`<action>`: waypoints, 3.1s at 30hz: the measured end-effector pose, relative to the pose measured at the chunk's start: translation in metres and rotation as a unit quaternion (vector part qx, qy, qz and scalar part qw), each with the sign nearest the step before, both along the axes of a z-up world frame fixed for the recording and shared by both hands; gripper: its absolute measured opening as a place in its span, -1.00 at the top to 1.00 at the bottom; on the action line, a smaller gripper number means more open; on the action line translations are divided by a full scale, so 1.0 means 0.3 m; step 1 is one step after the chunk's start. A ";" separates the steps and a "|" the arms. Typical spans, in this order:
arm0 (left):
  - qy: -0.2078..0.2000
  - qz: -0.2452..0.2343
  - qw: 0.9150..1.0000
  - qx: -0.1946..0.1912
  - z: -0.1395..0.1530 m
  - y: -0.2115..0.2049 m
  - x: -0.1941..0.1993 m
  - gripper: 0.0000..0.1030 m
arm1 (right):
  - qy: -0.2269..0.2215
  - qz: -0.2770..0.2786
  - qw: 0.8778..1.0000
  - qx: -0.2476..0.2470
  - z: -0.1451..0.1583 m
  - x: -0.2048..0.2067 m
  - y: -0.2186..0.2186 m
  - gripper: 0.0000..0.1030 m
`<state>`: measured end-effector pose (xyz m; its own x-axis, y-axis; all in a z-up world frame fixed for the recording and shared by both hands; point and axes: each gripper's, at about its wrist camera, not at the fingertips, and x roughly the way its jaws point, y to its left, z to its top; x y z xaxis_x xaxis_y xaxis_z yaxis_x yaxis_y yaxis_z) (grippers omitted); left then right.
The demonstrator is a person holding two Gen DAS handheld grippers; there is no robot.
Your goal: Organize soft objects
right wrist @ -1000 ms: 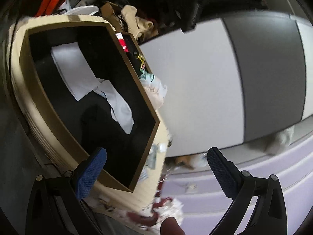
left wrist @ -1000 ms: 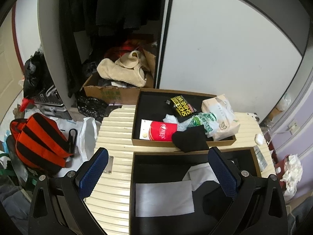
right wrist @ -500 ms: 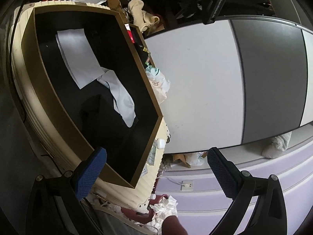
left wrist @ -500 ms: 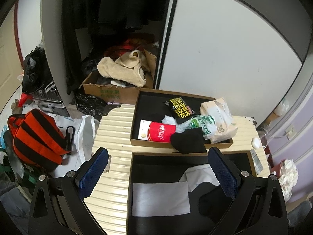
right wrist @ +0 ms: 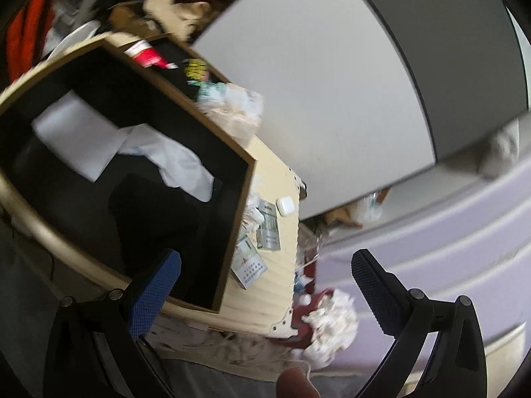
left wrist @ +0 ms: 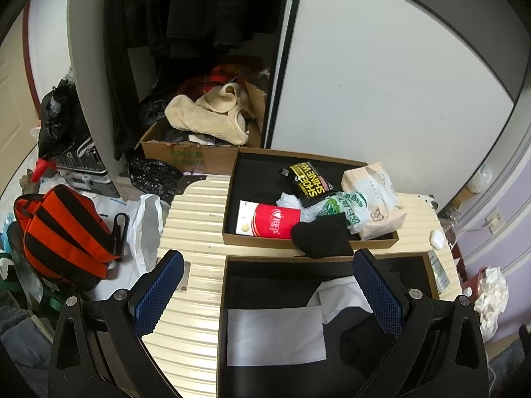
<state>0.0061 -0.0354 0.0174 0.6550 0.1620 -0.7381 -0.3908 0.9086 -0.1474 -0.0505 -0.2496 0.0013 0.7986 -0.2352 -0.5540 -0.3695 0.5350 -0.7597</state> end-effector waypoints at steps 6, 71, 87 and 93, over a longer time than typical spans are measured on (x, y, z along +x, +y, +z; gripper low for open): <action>0.003 -0.001 1.000 0.006 -0.007 0.003 -0.004 -0.96 | -0.020 0.004 1.000 -0.003 0.012 -0.016 0.013 -0.99; 0.001 -0.002 1.000 -0.011 -0.007 -0.005 0.003 -0.96 | -0.044 0.132 0.981 -0.136 -0.154 -0.193 0.091 -0.99; -0.008 0.006 1.000 -0.026 0.001 0.013 -0.008 -0.96 | -0.037 0.120 0.979 -0.162 -0.178 -0.166 0.074 -0.99; -0.009 0.009 0.999 -0.031 0.005 0.018 -0.010 -0.96 | -0.026 0.098 0.987 -0.125 -0.131 -0.140 0.071 -0.99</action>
